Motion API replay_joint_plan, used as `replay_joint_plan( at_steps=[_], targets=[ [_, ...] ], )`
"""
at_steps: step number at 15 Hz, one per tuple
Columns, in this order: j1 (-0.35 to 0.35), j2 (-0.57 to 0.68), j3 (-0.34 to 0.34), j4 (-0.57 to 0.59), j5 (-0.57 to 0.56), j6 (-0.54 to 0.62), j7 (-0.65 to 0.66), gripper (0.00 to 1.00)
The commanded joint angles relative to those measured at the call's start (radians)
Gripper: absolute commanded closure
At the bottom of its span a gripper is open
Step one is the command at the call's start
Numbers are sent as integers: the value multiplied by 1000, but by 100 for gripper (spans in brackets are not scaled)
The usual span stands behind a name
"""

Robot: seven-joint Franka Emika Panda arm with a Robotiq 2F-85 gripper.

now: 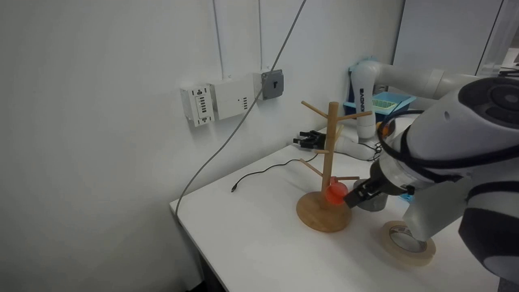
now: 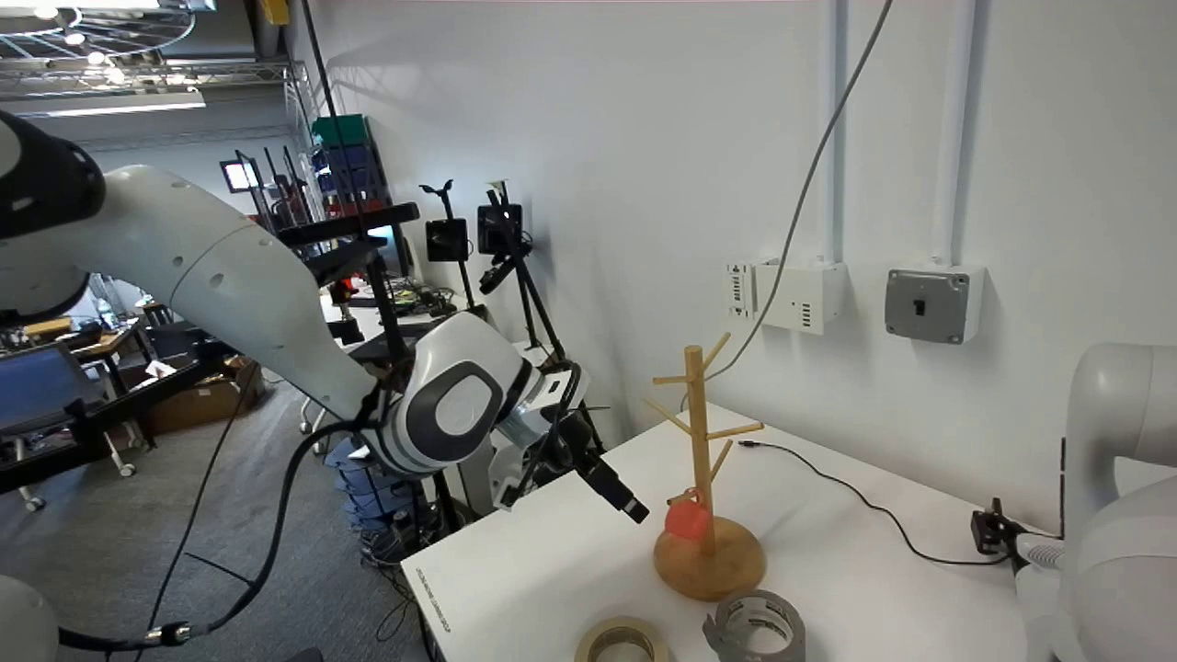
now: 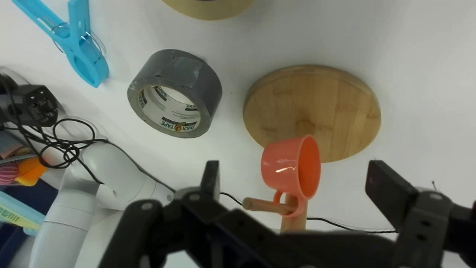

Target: Pick the orange cup and hang it on the wooden stand

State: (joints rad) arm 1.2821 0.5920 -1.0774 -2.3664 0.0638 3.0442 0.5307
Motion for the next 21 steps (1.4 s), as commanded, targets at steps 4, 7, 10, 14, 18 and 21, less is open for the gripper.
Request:
replay_joint_plan(
  at_steps=[4, 7, 10, 14, 18, 21],
  targets=[
    [38, -251, -53, -121, -15, 3, -158, 0],
    [77, -317, -99, -158, -44, 4, -176, 0],
    [122, -364, -156, -188, -69, 17, -191, 0],
    [204, -404, -262, -208, -108, 30, -196, 0],
    [295, -430, -384, -221, -146, 44, -201, 0],
    [380, -436, -487, -235, -156, 57, -207, 0]
  ],
)
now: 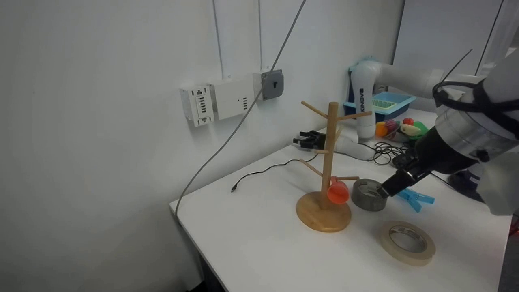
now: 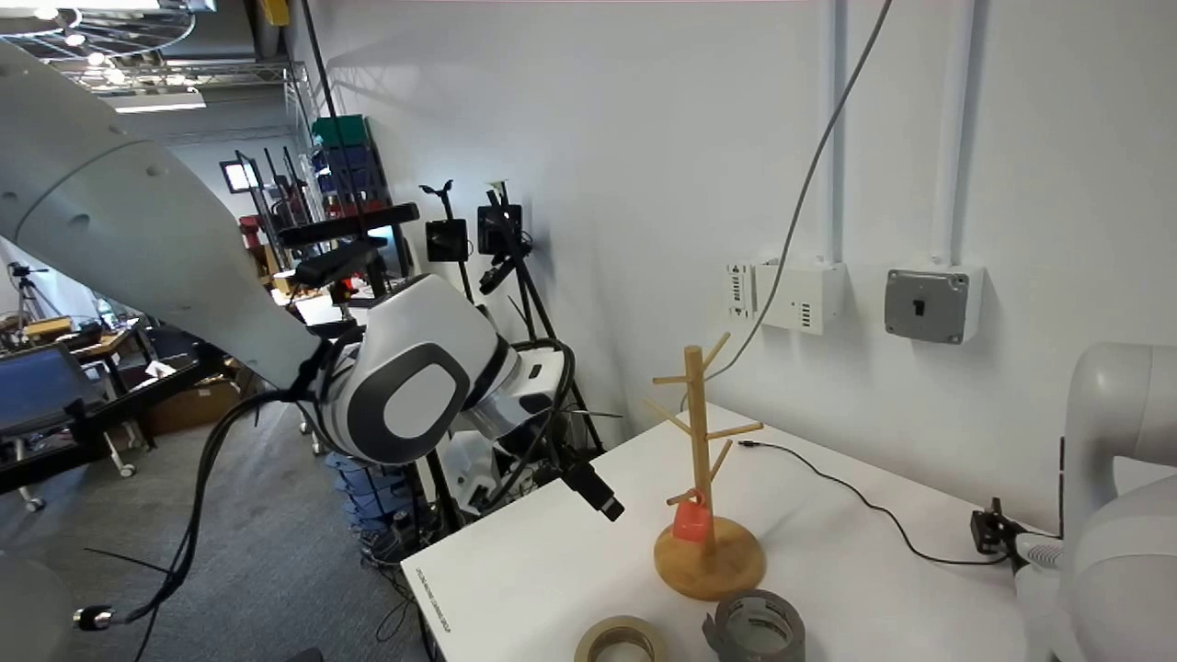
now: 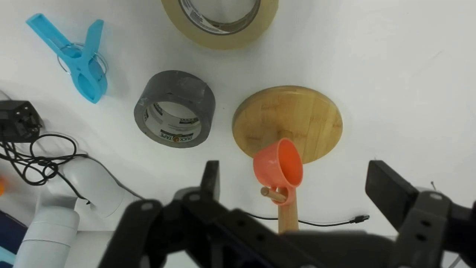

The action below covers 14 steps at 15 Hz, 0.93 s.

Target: Pick the orange cup and hang it on the wooden stand

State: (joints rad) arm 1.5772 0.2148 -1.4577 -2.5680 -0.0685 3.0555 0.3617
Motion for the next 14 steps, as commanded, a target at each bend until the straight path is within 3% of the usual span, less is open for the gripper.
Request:
replay_joint_plan(
  at_steps=[1, 8, 9, 11, 14],
  targets=[
    [114, -57, -136, -45, -21, 59, -37, 0],
    [412, -50, -407, -156, 12, 130, -52, 0],
    [320, -11, -314, -117, -2, 87, -8, 0],
    [382, -11, -367, -144, -2, 94, -8, 0],
    [394, -11, -379, -150, -2, 94, -8, 0]
  ],
)
